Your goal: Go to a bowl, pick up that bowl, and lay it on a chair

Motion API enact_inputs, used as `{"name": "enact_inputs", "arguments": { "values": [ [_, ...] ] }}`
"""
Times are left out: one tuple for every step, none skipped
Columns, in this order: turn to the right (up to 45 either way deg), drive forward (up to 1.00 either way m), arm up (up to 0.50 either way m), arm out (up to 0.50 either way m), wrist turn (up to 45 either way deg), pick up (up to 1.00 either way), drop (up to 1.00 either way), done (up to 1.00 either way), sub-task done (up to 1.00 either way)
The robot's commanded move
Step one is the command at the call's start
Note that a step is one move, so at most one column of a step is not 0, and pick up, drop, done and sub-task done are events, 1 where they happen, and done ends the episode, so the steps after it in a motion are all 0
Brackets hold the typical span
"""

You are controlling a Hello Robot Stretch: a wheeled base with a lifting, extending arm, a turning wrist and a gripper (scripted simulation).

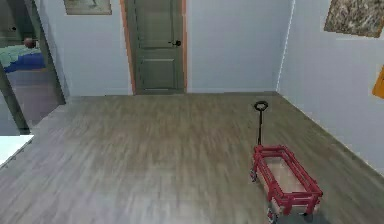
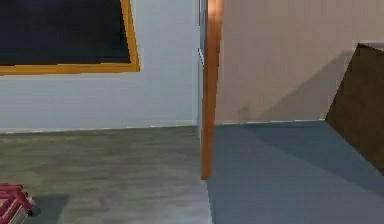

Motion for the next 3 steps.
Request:
{"name": "enact_inputs", "arguments": {
  "values": [
    [-15.0,0.0,0.0,0.0,0.0,0.0,0.0,0.0,0.0],
    [0.0,1.0,0.0,0.0,0.0,0.0,0.0,0.0,0.0],
    [-3.0,0.0,0.0,0.0,0.0,0.0,0.0,0.0,0.0]
  ]
}}
